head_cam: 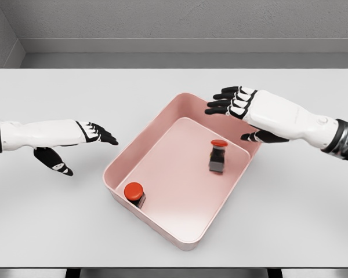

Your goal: Put the industrial switch in the basket with both arms

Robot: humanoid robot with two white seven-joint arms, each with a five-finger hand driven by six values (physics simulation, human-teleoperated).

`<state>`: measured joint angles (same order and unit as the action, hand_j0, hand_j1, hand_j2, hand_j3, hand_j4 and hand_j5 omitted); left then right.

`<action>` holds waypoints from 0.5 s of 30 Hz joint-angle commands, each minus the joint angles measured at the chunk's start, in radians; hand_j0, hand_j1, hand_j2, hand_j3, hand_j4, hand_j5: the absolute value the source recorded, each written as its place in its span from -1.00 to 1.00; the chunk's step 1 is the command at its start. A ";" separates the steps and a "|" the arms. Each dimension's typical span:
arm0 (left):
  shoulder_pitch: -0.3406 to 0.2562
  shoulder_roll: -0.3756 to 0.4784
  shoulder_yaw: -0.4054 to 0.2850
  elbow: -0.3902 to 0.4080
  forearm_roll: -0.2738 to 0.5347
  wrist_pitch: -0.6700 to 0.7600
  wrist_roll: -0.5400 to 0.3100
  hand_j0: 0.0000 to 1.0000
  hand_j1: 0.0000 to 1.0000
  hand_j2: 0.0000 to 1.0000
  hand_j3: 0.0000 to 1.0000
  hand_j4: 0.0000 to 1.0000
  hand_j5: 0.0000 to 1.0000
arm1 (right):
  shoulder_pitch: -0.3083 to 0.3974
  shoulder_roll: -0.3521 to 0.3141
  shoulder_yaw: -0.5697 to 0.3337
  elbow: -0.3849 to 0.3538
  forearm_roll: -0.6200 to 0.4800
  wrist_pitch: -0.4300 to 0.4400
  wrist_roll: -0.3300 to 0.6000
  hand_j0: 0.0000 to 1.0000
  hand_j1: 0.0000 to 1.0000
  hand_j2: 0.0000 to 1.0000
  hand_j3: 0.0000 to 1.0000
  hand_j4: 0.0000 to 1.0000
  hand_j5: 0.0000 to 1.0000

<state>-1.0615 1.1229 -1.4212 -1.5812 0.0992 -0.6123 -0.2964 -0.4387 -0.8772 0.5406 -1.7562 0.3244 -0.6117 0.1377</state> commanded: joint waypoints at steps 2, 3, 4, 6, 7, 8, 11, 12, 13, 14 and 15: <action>0.000 0.003 0.002 0.000 0.007 0.001 0.000 1.00 1.00 1.00 1.00 1.00 1.00 | 0.000 0.003 -0.005 0.000 -0.007 0.001 -0.003 1.00 1.00 1.00 1.00 1.00 1.00; 0.000 0.003 0.002 0.001 0.007 0.001 0.000 1.00 1.00 1.00 1.00 1.00 1.00 | 0.000 -0.005 -0.011 0.000 -0.008 0.001 -0.003 1.00 1.00 1.00 1.00 1.00 1.00; 0.000 0.003 0.002 0.001 0.007 0.001 0.000 1.00 1.00 1.00 1.00 1.00 1.00 | 0.000 -0.009 -0.013 0.000 -0.008 0.001 -0.003 1.00 1.00 1.00 1.00 1.00 1.00; 0.000 0.003 0.002 0.001 0.007 0.001 0.000 1.00 1.00 1.00 1.00 1.00 1.00 | 0.021 -0.078 -0.062 0.007 -0.010 0.001 -0.003 1.00 1.00 1.00 1.00 1.00 1.00; 0.000 0.005 0.002 0.001 0.007 0.001 0.000 1.00 1.00 1.00 1.00 1.00 1.00 | 0.032 -0.083 -0.074 0.017 -0.010 0.001 -0.003 1.00 1.00 1.00 1.00 1.00 1.00; 0.000 0.005 0.002 0.001 0.007 0.001 0.000 1.00 1.00 1.00 1.00 1.00 1.00 | 0.035 -0.089 -0.080 0.020 -0.010 0.001 -0.003 1.00 1.00 1.00 1.00 1.00 1.00; 0.000 0.006 0.002 0.001 0.007 0.001 0.000 1.00 1.00 1.00 1.00 1.00 1.00 | 0.044 -0.097 -0.091 0.032 -0.010 0.001 -0.003 1.00 1.00 1.00 1.00 1.00 1.00; 0.000 0.006 0.002 0.001 0.007 0.001 0.000 1.00 1.00 1.00 1.00 1.00 1.00 | 0.044 -0.097 -0.093 0.032 -0.010 0.001 -0.003 1.00 1.00 1.00 1.00 1.00 1.00; 0.000 0.006 0.002 0.001 0.007 0.001 0.000 1.00 1.00 1.00 1.00 1.00 1.00 | 0.048 -0.097 -0.093 0.032 -0.010 0.001 -0.003 1.00 1.00 1.00 1.00 1.00 1.00; 0.000 0.005 0.002 0.001 0.007 0.001 0.000 1.00 1.00 1.00 1.00 1.00 1.00 | 0.051 -0.097 -0.093 0.032 -0.010 0.001 -0.003 1.00 1.00 1.00 1.00 1.00 1.00; 0.000 0.006 0.002 0.003 0.007 0.001 0.000 1.00 1.00 1.00 1.00 1.00 1.00 | 0.051 -0.095 -0.093 0.032 -0.010 0.001 -0.003 1.00 1.00 1.00 1.00 1.00 1.00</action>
<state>-1.0615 1.1287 -1.4203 -1.5794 0.0990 -0.6123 -0.2964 -0.3881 -0.9692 0.4528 -1.7261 0.3215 -0.6117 0.1356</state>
